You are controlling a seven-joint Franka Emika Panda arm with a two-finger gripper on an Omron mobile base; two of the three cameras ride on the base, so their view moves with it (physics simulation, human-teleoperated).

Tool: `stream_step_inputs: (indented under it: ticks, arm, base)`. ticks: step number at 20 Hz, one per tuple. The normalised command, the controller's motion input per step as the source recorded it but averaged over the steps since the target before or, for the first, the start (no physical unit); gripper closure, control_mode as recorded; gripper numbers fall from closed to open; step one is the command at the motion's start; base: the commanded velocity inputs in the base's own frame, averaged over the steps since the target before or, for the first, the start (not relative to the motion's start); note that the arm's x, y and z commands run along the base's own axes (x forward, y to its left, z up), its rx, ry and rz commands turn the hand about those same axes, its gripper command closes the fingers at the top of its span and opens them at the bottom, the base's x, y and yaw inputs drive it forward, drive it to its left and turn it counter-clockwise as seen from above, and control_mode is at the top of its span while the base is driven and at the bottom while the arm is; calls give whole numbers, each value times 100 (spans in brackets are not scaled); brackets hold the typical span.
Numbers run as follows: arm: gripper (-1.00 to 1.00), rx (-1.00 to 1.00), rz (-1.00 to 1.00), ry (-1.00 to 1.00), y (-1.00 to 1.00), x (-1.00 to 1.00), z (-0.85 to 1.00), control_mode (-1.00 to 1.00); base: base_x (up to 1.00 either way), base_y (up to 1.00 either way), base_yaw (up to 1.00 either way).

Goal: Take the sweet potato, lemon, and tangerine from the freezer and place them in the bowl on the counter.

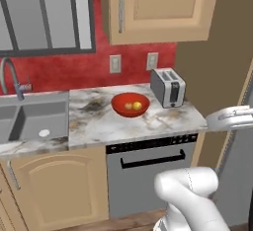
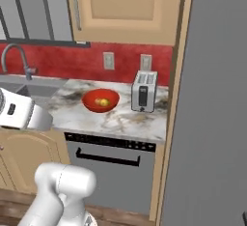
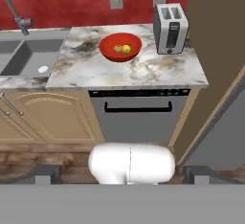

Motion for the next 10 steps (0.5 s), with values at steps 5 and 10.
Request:
stream_step_inputs:
  ticks: [5,10]
  arm:
    - [-100,0,0,0,0,0,0,100]
    - [-100,0,0,0,0,0,0,100]
  base:
    - [-29,-91,0]
    - [-1,-100,0]
